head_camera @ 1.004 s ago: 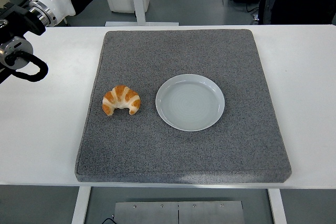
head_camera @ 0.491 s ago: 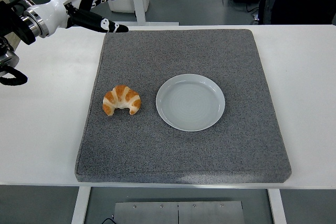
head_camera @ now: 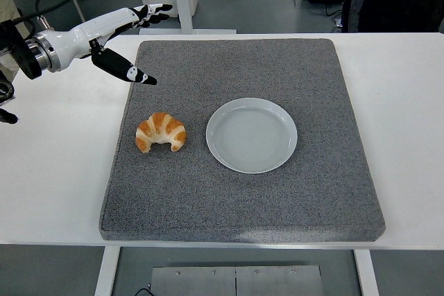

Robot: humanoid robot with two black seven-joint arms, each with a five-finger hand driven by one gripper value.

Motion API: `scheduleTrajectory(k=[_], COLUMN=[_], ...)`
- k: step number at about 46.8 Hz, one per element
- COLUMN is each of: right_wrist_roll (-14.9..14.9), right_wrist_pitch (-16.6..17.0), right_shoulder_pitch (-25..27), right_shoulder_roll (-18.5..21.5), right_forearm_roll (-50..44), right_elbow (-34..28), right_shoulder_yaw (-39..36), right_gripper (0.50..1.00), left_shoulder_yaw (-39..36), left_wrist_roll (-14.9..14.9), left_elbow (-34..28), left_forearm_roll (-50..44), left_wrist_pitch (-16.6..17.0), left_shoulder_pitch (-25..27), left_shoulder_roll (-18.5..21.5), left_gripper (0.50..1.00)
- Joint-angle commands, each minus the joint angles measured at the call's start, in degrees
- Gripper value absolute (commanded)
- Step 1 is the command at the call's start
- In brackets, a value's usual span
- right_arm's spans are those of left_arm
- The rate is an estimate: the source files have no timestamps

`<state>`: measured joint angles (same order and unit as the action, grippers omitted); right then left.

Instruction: Place the bread on the plate

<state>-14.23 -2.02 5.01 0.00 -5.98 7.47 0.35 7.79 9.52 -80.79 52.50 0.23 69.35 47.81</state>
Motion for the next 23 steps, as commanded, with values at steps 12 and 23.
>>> scheduleTrajectory(k=[12,23], right_wrist_roll=[0.0,0.0], right_wrist_pitch=[0.0,0.0], right_shoulder_pitch=[0.0,0.0], right_shoulder_roll=[0.0,0.0], right_forearm_roll=[0.0,0.0], right_elbow=[0.0,0.0], right_shoulder_yaw=[0.0,0.0], right_gripper=[1.0,1.0], left_shoulder_yaw=[-1.3,-1.2], left_wrist_roll=[3.1,5.8], left_elbow=[-0.1,0.5], left_forearm_roll=[8.0,14.3], left_wrist_pitch=[-0.1,0.9], left_shoulder_pitch=[-3.3,-5.5], left_shoulder_roll=[-0.6,-1.8], left_gripper=[1.0,1.0])
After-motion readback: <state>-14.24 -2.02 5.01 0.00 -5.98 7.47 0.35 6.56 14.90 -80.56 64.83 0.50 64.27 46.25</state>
